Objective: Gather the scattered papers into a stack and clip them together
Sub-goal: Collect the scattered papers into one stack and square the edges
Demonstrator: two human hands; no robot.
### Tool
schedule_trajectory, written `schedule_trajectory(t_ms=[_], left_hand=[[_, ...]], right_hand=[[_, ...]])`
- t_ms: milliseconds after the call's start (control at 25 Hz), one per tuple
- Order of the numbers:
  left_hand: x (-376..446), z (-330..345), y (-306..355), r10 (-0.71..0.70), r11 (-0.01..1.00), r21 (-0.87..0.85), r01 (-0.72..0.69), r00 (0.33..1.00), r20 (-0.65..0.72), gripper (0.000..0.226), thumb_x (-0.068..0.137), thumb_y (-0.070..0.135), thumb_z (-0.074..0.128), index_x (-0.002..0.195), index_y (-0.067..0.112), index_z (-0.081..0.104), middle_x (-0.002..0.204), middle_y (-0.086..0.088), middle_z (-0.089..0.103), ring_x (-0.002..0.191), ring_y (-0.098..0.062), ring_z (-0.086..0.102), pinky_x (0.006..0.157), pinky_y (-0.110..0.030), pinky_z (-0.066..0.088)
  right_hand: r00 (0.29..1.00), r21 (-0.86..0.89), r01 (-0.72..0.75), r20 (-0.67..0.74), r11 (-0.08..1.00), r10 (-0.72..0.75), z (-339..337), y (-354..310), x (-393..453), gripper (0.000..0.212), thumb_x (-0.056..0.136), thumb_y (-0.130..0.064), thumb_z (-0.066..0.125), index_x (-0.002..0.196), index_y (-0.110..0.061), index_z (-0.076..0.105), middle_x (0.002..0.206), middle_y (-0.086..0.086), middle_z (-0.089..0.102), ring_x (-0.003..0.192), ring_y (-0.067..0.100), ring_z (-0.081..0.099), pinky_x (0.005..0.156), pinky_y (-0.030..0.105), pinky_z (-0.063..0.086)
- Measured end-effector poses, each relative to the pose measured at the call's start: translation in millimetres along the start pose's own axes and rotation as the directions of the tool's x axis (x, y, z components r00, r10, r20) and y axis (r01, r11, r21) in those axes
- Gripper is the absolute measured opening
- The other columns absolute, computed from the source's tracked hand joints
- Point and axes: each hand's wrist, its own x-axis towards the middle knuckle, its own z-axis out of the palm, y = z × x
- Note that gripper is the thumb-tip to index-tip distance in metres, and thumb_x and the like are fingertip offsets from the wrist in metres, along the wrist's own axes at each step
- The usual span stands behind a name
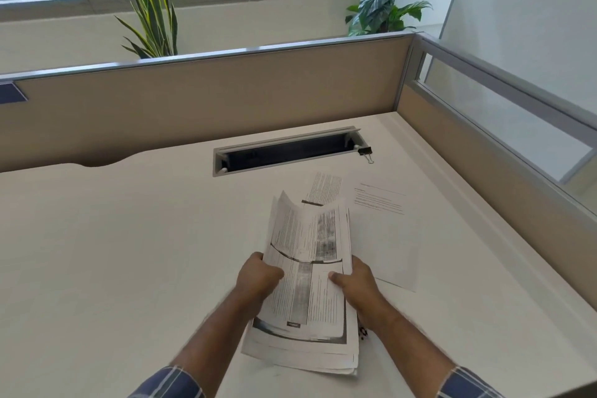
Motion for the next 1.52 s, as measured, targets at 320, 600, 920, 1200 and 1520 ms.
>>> schedule_trajectory(t_ms=[320,600,920,1200,1520], left_hand=[[-6.0,-47.1,-11.6,0.011,0.923,-0.384,0.008,0.999,0.047,0.054,0.080,-0.013,0.064,0.128,0.004,0.044,0.114,-0.021,0.065,0.096,-0.039,0.069,0.073,-0.049,0.061],[-29.4,-100.0,-1.9,0.167,0.903,-0.425,-0.064,0.963,0.211,0.043,0.082,-0.019,0.049,0.116,0.003,0.062,0.114,-0.020,0.072,0.102,-0.038,0.068,0.076,-0.049,0.061],[-38.4,-155.2,1.9,0.397,0.833,-0.462,-0.304,0.910,0.117,0.046,0.066,-0.005,0.060,0.111,0.001,0.067,0.112,-0.019,0.074,0.107,-0.041,0.067,0.083,-0.052,0.060],[-33.2,-166.2,-11.3,0.490,0.806,-0.384,-0.450,0.872,0.007,0.039,0.079,-0.009,0.071,0.112,0.010,0.070,0.112,-0.008,0.076,0.112,-0.034,0.067,0.092,-0.049,0.058],[-51.7,-180.2,8.4,0.694,0.590,-0.444,-0.675,0.705,-0.149,0.064,0.062,0.051,0.084,0.116,0.022,0.068,0.105,-0.003,0.075,0.099,-0.020,0.072,0.069,-0.027,0.059]], right_hand=[[0.997,0.060,0.002,0.072,0.998,-0.006,14.1,-12.5,2.9,0.030,0.086,0.006,0.063,0.097,-0.021,0.068,0.103,0.011,0.075,0.095,0.029,0.073,0.088,0.046,0.058],[0.984,0.114,0.033,0.170,0.993,-0.052,43.3,-48.1,5.2,0.033,0.081,0.007,0.054,0.105,-0.014,0.064,0.110,0.019,0.071,0.102,0.038,0.068,0.090,0.054,0.056],[0.898,0.238,0.268,0.290,0.934,-0.331,65.2,-103.8,-4.7,0.045,0.073,-0.009,0.067,0.117,-0.014,0.062,0.110,0.015,0.071,0.100,0.037,0.069,0.084,0.056,0.059],[0.839,0.076,0.475,0.263,0.877,-0.477,79.3,-112.2,-14.7,0.040,0.083,-0.001,0.073,0.088,-0.041,0.072,0.094,-0.004,0.076,0.096,0.022,0.072,0.065,0.026,0.061],[0.733,0.167,0.599,0.280,0.783,-0.620,71.1,-151.1,-31.6,0.057,0.067,-0.049,0.076,0.111,-0.016,0.063,0.099,0.010,0.074,0.092,0.027,0.072,0.070,0.035,0.061]])
